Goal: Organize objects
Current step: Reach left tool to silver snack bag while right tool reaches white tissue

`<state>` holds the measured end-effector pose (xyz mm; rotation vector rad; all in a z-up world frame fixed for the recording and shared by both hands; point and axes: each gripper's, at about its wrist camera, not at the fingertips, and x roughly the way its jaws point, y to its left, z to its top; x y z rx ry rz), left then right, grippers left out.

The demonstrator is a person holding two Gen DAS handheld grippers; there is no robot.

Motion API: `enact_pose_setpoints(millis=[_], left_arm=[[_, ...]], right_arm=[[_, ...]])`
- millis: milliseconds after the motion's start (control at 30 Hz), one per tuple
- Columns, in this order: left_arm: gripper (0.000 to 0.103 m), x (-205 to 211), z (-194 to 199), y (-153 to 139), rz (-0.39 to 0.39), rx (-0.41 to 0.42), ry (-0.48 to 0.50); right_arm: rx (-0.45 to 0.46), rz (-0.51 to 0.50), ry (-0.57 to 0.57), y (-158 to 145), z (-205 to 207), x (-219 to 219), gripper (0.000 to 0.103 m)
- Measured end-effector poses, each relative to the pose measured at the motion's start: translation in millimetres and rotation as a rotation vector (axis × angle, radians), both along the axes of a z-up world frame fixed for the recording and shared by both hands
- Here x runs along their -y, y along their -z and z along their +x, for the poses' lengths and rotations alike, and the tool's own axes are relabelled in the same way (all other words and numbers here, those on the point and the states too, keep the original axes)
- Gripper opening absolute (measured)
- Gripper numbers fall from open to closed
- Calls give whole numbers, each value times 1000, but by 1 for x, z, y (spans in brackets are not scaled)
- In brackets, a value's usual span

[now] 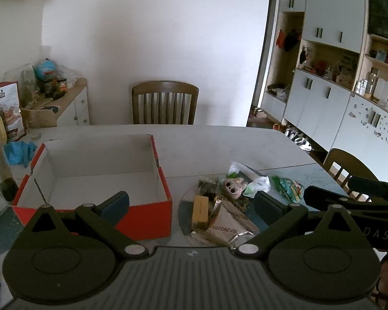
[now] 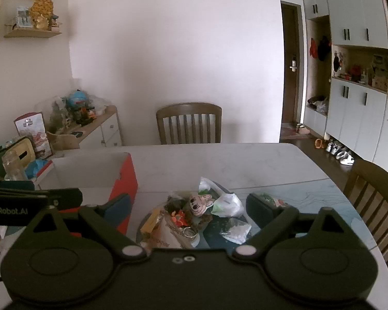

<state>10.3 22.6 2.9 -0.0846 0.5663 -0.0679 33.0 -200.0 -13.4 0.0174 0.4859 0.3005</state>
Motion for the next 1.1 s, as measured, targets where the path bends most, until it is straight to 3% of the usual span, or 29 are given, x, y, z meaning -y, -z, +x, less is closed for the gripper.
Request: enact_pose_setpoints(millis=[500,800,1100], left_arm=[[103,22,34,29,-13,-90,27],[103,52,64,65,-8,-163,-37],[103,85,91,106,56,-166,-9]], right_arm=[[-28,-54,15,15,28,20,94],[-101,-78,-23,54,83,69,89],[-211,-131,-144,97,123,82,84]])
